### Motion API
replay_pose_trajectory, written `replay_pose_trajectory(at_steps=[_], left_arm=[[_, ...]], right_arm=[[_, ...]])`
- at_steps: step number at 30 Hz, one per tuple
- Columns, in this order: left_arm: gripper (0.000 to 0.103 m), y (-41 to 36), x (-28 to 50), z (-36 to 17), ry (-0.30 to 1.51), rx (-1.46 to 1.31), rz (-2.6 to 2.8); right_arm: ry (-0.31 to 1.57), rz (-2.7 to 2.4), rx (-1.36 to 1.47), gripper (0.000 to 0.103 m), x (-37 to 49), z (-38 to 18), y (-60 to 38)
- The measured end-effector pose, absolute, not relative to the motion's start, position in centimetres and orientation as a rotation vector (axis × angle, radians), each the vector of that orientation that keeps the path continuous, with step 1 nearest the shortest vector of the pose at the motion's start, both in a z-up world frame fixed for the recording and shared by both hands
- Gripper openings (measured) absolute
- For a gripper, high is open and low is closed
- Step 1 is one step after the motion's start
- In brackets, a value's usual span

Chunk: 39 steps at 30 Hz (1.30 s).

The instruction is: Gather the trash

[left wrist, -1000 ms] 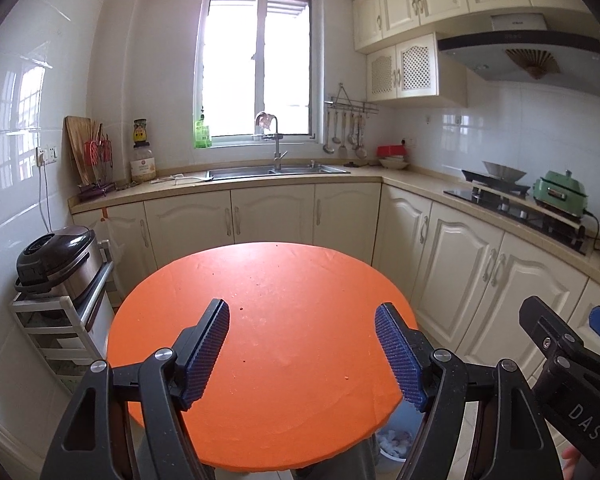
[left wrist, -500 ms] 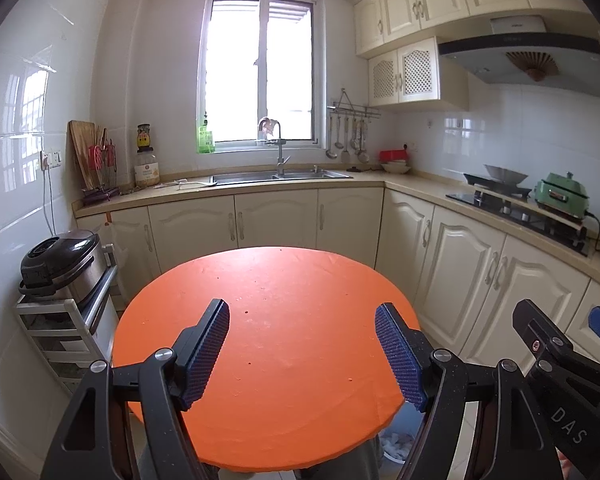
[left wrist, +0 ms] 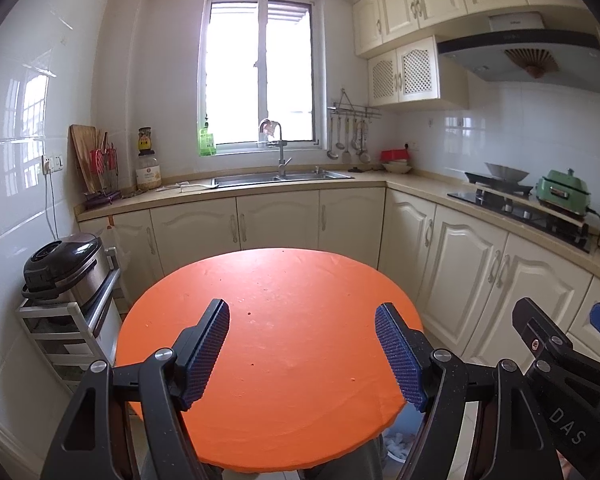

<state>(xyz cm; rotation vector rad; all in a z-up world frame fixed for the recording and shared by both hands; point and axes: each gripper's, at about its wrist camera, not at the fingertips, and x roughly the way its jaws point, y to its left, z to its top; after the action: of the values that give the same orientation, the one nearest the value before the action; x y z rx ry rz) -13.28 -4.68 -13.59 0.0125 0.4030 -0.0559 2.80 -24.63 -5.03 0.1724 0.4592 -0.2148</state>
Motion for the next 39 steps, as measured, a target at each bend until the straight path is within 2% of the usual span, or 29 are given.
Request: replay_pose_trajectory(at_steps=[39], left_arm=[[0.071,-5.9,-14.2,-14.4,0.403,0.017,-0.042]], right_arm=[[0.451,-0.216,0.162,0.103,2.0,-4.6,-24.4]])
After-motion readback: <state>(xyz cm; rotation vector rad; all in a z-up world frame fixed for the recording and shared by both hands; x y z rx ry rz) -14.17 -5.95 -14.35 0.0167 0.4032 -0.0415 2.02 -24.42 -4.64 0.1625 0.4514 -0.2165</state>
